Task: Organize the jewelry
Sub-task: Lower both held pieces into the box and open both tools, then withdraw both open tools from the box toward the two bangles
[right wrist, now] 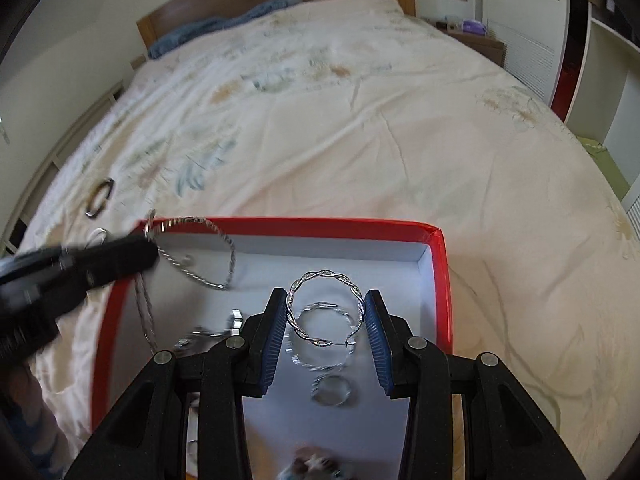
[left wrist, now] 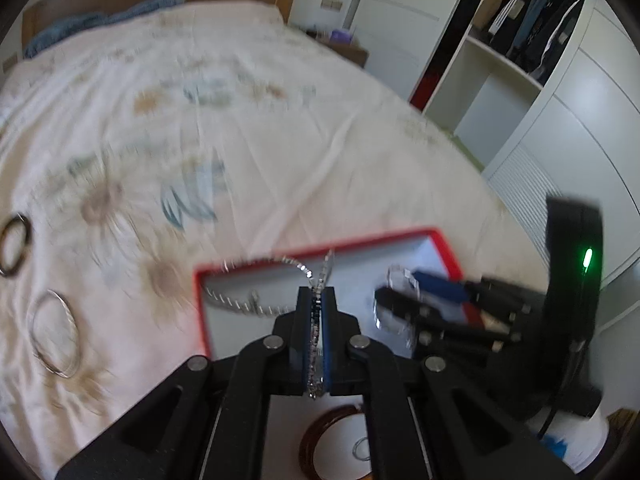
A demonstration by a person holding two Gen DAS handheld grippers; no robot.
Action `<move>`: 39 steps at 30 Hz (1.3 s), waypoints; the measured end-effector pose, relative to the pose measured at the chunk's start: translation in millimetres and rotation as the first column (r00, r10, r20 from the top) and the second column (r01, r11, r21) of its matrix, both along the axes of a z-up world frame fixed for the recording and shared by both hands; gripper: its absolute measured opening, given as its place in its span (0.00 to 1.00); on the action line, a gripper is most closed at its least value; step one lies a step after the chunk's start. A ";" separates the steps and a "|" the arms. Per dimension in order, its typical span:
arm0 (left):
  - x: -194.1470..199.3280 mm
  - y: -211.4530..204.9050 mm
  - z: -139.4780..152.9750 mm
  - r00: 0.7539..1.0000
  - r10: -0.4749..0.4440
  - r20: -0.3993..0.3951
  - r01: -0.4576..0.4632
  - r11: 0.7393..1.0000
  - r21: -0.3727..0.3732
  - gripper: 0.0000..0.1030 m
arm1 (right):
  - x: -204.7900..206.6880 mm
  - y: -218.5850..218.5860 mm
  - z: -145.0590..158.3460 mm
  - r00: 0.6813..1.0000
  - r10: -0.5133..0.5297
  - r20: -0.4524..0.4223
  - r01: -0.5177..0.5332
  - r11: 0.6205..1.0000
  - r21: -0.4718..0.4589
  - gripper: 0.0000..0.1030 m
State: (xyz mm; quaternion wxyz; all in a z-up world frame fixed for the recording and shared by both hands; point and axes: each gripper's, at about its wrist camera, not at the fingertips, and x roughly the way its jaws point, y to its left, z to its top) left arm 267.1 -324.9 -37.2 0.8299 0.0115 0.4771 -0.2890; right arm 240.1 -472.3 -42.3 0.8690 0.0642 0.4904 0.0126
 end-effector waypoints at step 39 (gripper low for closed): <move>-145.4 124.3 161.9 0.972 0.139 0.192 -0.136 0.990 -0.028 0.35 | -178.9 37.4 191.0 0.969 -0.001 0.249 0.015 0.998 -0.056 0.48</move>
